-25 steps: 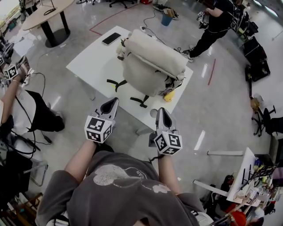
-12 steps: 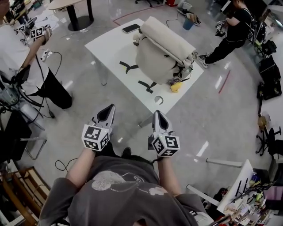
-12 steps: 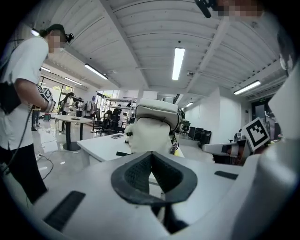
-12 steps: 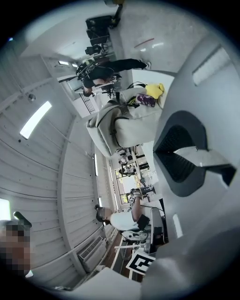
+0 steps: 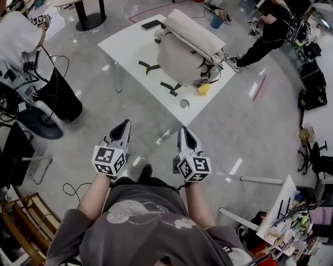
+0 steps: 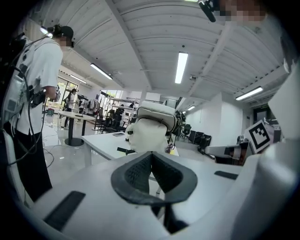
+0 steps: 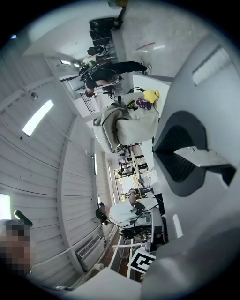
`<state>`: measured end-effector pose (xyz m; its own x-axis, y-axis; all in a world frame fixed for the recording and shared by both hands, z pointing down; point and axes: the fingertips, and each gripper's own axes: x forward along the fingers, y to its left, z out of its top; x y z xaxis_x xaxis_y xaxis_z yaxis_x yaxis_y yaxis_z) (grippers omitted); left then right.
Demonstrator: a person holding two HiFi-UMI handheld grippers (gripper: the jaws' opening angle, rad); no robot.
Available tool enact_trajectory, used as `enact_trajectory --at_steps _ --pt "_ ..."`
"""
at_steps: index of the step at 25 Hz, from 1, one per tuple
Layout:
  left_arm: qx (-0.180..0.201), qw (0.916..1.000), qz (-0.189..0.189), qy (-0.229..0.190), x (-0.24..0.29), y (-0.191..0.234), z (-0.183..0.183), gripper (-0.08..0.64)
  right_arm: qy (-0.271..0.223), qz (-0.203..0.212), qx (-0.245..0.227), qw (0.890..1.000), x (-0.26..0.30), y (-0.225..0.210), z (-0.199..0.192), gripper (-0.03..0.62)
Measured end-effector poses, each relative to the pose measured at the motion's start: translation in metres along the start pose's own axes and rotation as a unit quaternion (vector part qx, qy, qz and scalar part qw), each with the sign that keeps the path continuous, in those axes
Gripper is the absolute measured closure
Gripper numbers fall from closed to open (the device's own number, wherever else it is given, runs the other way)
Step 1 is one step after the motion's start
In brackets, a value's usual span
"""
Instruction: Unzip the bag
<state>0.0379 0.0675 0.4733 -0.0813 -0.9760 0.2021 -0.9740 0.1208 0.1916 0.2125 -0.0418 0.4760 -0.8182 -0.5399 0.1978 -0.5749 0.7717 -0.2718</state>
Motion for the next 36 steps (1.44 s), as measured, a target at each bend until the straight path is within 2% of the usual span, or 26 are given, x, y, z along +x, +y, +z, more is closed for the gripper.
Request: enact_trajectory --at_steps 4,8,12,19,23,28,36 --pt "0.009 0.9996 -0.024 -0.008 -0.029 -0.018 0.004 0.554 -0.012 -0.014 0.000 1.000 -0.028 0.013 0.000 0.594" --pt "0.001 0.9992 -0.037 -0.013 -0.065 -0.031 0.003 0.554 -0.024 -0.026 -0.005 0.999 -0.055 0.035 -0.003 0.594" --pt "0.009 0.9986 -0.046 -0.024 -0.107 -0.042 0.002 0.554 -0.029 -0.019 -0.023 0.999 -0.080 0.064 -0.009 0.594" --pt "0.000 0.9989 -0.041 -0.021 -0.174 -0.058 -0.019 0.554 -0.020 -0.003 -0.035 0.999 -0.134 0.104 -0.034 0.594" --pt "-0.009 0.9991 -0.037 -0.019 -0.189 -0.056 -0.025 0.554 -0.018 -0.001 -0.038 0.999 -0.148 0.112 -0.036 0.594" --pt "0.018 0.9980 -0.052 -0.033 -0.199 -0.068 -0.016 0.554 -0.014 0.011 -0.043 0.999 -0.154 0.117 -0.034 0.594" --pt "0.008 0.9986 -0.042 -0.030 -0.220 -0.063 -0.019 0.554 0.011 0.038 -0.072 0.997 -0.159 0.145 -0.042 0.594"
